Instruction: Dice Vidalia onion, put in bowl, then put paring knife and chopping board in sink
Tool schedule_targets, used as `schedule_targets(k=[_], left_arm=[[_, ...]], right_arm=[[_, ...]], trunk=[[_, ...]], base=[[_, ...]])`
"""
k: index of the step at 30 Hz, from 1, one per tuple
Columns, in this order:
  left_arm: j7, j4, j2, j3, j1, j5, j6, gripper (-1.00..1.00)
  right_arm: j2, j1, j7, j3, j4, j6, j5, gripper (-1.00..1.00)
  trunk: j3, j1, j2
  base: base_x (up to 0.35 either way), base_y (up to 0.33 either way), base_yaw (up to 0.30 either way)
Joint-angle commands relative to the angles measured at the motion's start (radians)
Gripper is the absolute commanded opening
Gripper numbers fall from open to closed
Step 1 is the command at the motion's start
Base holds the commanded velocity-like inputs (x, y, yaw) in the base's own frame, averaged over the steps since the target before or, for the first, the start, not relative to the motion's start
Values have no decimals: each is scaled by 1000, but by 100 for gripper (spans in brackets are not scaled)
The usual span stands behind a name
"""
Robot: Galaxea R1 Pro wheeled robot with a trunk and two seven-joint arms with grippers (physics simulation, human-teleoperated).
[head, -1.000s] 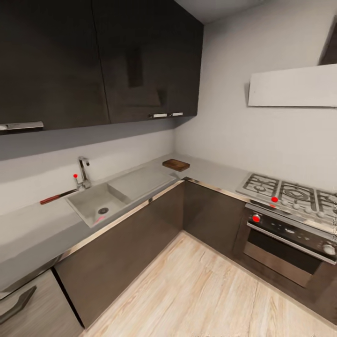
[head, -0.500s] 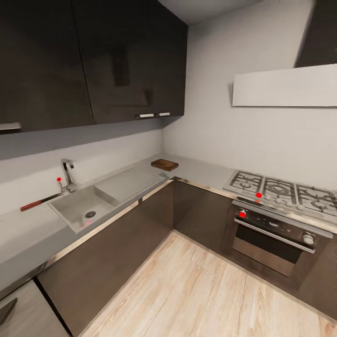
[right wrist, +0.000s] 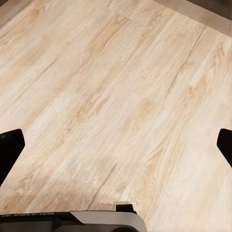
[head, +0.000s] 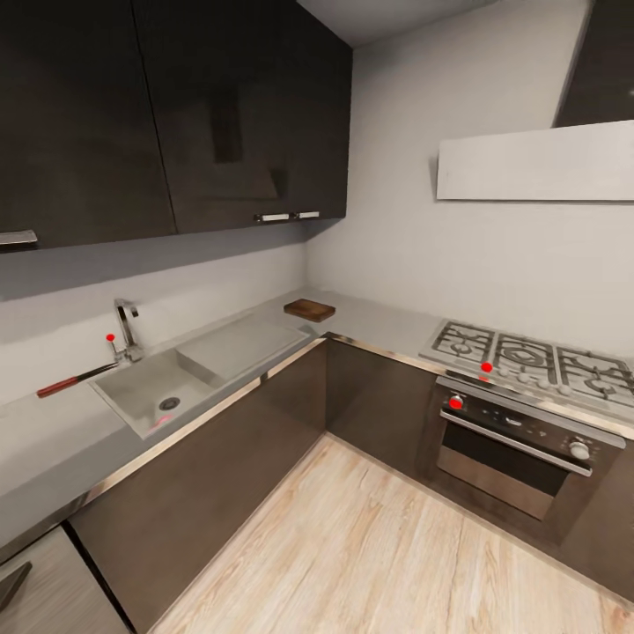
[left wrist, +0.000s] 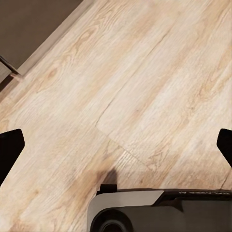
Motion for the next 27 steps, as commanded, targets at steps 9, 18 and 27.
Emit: schedule_targets(k=[9, 18, 27], left_arm=[[0, -3, 0, 0, 0, -1, -2, 100], [0, -3, 0, 2, 0, -1, -1, 100], [1, -3, 0, 2, 0, -1, -1, 100]], right_arm=[[0, 0, -4, 1, -1, -1, 0, 100], [0, 0, -4, 1, -1, -1, 0, 100], [0, 0, -4, 4, -1, -2, 3, 100]], trunk=[[-2, 1, -2], [-2, 1, -2], [-2, 1, -2]], base=[[0, 0, 0], [105, -19, 0], [278, -117, 0]])
